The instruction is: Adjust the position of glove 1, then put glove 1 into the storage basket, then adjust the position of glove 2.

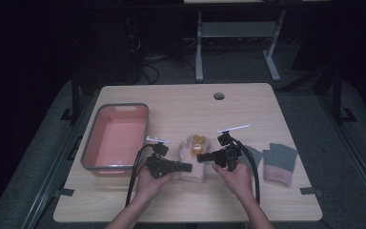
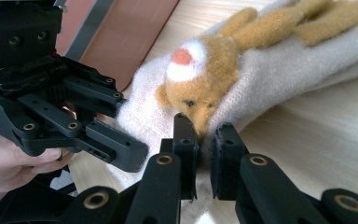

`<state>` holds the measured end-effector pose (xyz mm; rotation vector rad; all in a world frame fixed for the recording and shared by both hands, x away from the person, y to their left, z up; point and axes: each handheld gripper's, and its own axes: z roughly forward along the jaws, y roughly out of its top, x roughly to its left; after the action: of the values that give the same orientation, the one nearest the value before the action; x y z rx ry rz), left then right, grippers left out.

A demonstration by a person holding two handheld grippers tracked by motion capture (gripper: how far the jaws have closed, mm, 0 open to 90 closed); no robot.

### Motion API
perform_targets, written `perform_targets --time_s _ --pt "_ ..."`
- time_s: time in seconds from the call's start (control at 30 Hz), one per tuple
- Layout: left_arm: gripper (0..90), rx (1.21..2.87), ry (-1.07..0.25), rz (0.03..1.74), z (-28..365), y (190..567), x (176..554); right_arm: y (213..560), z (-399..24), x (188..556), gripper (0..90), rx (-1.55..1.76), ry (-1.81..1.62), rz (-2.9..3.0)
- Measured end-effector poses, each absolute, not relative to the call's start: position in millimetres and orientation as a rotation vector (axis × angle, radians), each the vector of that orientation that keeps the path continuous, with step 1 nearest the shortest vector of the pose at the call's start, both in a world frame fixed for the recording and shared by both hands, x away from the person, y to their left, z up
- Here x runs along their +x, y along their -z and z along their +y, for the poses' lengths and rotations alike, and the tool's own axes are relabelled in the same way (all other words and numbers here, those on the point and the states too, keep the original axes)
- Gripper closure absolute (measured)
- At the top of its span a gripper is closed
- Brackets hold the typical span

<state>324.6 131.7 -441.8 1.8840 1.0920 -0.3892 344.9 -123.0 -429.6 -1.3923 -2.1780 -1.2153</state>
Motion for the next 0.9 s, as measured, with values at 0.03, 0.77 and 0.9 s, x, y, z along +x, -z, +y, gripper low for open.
perform_targets --time_s 0.03,0.77,0.9 --pt "67.3 1.879 0.391 1.092 132 441 325 428 -122 345 82.7 -1.394 1.214 -2.178" --pt "67.4 1.867 0.378 1.057 133 407 331 395 -123 350 82.4 -1.372 1.241 -2.206" --pt "67.4 1.871 0.371 1.048 134 401 332 390 -123 351 82.4 -1.369 1.259 -2.194"
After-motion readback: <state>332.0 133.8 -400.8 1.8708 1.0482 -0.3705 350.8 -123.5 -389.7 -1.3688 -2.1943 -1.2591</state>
